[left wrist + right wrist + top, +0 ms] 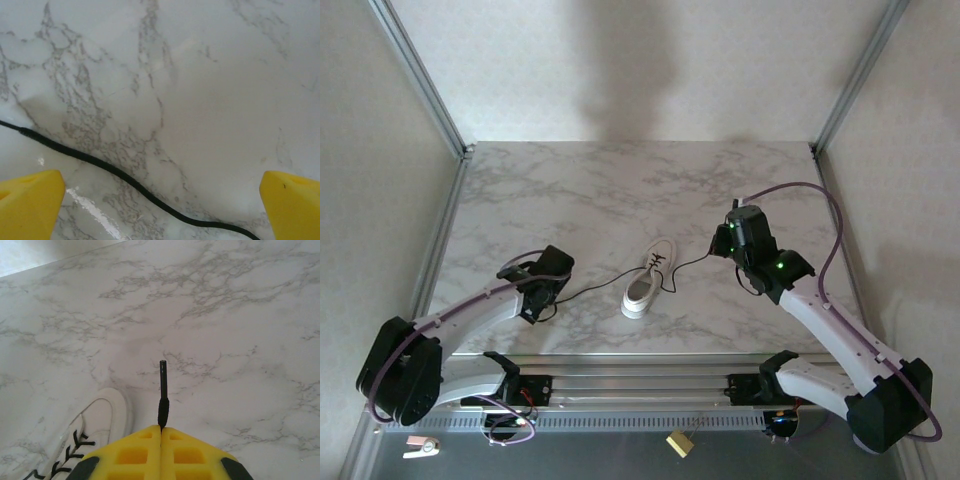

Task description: Tie the shoes

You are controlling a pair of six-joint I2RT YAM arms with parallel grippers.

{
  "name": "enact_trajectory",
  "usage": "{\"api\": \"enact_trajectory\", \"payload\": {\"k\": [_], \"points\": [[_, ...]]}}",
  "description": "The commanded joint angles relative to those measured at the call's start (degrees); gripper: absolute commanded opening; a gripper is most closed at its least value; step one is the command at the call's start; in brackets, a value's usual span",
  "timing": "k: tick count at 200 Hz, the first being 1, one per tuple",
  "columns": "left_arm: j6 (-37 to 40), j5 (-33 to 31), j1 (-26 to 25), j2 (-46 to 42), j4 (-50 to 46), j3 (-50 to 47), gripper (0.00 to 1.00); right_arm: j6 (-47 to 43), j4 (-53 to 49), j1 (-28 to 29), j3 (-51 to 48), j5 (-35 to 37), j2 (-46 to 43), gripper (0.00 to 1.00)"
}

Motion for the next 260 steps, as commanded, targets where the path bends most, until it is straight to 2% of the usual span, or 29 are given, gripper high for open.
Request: {"api": "enact_trajectory", "payload": {"k": [1,24,54,102,149,180,229,260], "points": [[-4.21,0.85,0.54,1.53,-3.23,-0.85,0.99,1.67,-1.92,0.47,0.57,2.88,0.45,0.00],[-4.13,1.72,0.58,3.73,-3.05,-1.44,0.99,2.08,-2.38,0.52,0.74,3.54,1.47,0.00],[-4.32,0.90,1.08,5.05,-1.82,-2.36,0.93,2.55,-2.30,0.45,0.40,3.35,1.66,0.00],[-3.25,-0.57,2.74,9.42,-1.69,0.32,0.88,3.22,-2.36,0.45,-1.21,3.18,1.17,0.00],[-3.02,1.47,3.69,10.73,3.66,-2.33,0.76,2.79,-3.17,0.56,-1.38,4.02,-0.26,0.00],[-2.16,1.90,3.86,11.16,6.65,-3.60,0.62,2.43,-3.40,0.45,-1.10,4.49,0.23,0.00],[-1.55,-0.01,4.53,8.07,8.90,-4.91,0.28,2.63,-3.44,0.48,-0.49,4.70,0.82,0.00],[-0.13,-1.39,4.50,7.60,8.62,-3.35,0.12,2.54,-4.25,0.48,0.43,5.44,0.36,0.00]]}}
